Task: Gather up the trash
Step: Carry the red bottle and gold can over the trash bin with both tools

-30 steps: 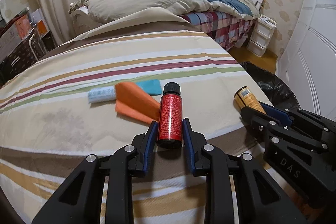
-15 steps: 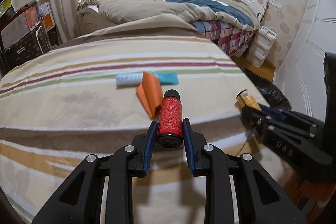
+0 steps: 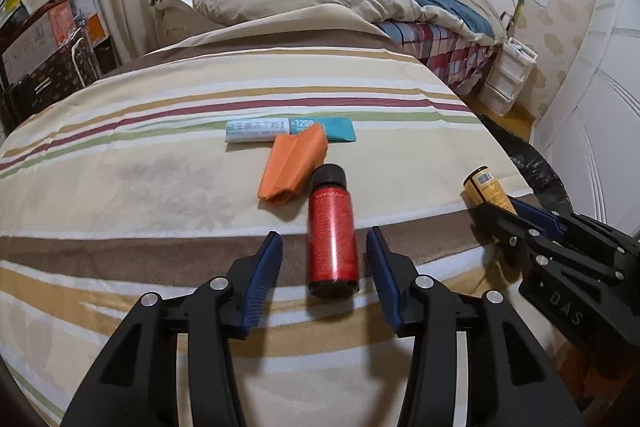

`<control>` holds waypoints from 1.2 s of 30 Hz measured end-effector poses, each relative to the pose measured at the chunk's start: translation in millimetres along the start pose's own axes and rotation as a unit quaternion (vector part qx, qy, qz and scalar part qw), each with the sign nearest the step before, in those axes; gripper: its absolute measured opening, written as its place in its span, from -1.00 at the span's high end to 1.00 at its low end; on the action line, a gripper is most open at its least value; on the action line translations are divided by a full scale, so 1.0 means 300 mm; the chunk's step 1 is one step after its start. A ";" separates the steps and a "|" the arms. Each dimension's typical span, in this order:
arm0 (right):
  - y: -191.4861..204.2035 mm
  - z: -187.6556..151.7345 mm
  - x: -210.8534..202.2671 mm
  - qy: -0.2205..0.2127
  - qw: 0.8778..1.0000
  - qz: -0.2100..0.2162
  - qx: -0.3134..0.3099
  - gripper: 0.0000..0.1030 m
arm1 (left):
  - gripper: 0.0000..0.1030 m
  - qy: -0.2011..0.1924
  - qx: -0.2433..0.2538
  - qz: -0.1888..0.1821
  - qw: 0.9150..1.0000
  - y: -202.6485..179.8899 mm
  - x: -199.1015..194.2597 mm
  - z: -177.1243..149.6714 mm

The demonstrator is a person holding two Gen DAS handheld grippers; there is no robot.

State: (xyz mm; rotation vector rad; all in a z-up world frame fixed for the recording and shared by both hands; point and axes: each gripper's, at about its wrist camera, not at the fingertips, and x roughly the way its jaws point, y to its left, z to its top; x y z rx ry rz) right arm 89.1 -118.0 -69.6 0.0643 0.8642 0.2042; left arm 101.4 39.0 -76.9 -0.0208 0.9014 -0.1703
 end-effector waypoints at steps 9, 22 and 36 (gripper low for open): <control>0.006 -0.001 0.000 -0.001 1.000 -0.001 -0.001 0.55 | 0.47 -0.009 0.012 -0.003 1.000 -0.006 -0.011 -0.016; -0.049 -0.007 -0.084 -0.030 0.999 -0.008 0.021 0.55 | 0.47 -0.053 0.006 -0.027 0.998 -0.061 -0.114 -0.015; -0.329 0.020 -0.177 -0.065 0.992 -0.087 0.069 0.55 | 0.47 -0.076 0.060 -0.087 0.992 -0.353 -0.067 0.096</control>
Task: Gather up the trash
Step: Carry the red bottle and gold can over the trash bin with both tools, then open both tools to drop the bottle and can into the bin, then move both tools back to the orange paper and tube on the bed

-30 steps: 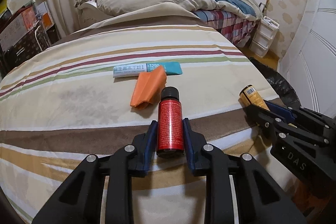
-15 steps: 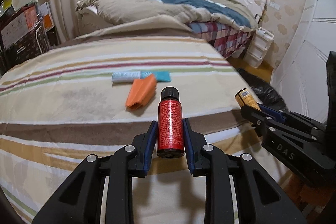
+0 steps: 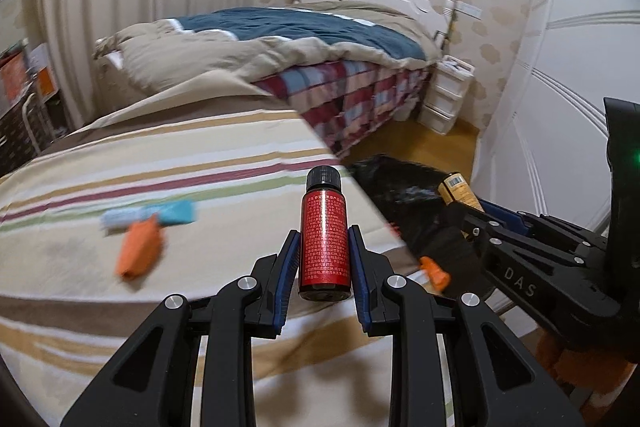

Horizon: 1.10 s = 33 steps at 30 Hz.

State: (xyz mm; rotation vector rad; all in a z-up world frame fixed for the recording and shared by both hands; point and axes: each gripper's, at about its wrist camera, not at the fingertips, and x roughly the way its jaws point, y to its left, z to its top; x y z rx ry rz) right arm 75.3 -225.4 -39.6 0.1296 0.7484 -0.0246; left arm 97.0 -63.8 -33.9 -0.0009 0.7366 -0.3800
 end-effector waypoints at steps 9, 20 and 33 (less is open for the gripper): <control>-0.155 0.018 0.071 0.003 0.999 -0.029 0.033 0.55 | 0.47 0.015 0.029 -0.014 0.999 -0.144 0.157 0.060; -0.263 0.002 0.150 0.011 0.996 -0.062 0.066 0.20 | -0.08 0.035 0.040 0.004 0.999 -0.185 0.261 0.063; -0.205 -0.018 0.099 -0.002 0.996 -0.066 0.063 -0.24 | -0.41 0.021 0.023 0.052 0.998 -0.105 0.171 0.036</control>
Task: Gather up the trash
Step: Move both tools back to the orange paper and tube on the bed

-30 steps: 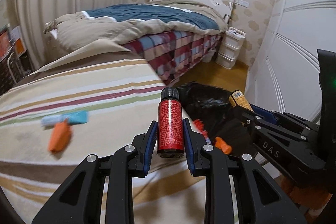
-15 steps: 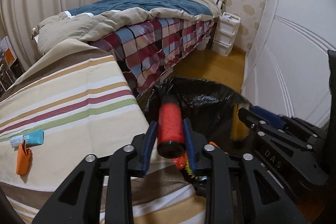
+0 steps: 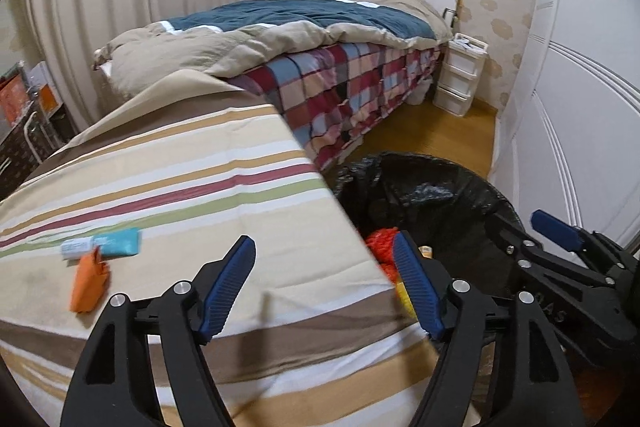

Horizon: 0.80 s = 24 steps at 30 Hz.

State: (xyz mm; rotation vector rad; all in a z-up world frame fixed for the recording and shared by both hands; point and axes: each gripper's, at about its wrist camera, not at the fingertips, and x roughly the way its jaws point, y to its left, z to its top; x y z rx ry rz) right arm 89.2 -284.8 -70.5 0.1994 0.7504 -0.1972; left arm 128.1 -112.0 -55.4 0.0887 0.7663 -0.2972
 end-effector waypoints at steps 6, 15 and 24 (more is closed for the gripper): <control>0.087 -0.013 -0.051 -0.008 1.000 0.018 -0.015 -0.37 | -0.45 0.000 -0.011 0.032 0.999 0.080 -0.039 -0.024; 0.259 -0.046 -0.071 0.004 0.997 0.054 -0.051 -0.42 | -0.46 0.001 -0.050 0.074 0.996 0.254 -0.098 -0.078; 0.411 -0.066 -0.057 0.021 0.992 0.082 -0.089 -0.42 | -0.46 0.011 -0.085 0.131 0.988 0.445 -0.113 -0.120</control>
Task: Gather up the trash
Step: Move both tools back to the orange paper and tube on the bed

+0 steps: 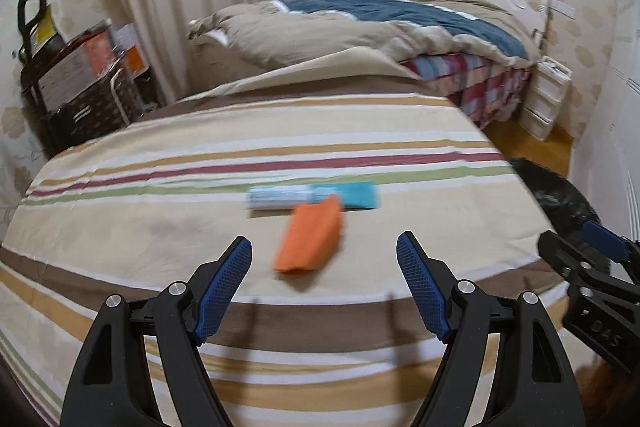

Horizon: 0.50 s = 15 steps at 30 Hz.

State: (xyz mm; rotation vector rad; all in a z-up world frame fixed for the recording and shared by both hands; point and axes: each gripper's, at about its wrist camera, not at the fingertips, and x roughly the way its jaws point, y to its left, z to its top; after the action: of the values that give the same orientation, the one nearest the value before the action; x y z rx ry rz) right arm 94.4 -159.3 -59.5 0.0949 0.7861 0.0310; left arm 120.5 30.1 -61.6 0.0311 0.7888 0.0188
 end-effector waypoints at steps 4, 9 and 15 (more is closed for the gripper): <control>0.044 0.006 0.018 0.009 1.000 0.009 -0.010 -0.42 | -0.46 0.029 -0.016 -0.007 0.999 0.054 0.041 -0.001; 0.086 0.009 0.036 0.017 1.000 0.014 -0.021 -0.42 | -0.45 0.064 -0.034 -0.038 0.997 0.085 0.085 0.004; 0.127 0.008 0.050 0.025 0.999 0.021 -0.034 -0.43 | 0.01 0.059 -0.012 -0.040 0.997 0.073 0.086 0.000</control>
State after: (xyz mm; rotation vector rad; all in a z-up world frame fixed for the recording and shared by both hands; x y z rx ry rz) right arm 106.9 -120.5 -64.7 0.0458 0.8329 0.1005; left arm 138.4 52.6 -79.1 -0.0248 0.9082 -0.0462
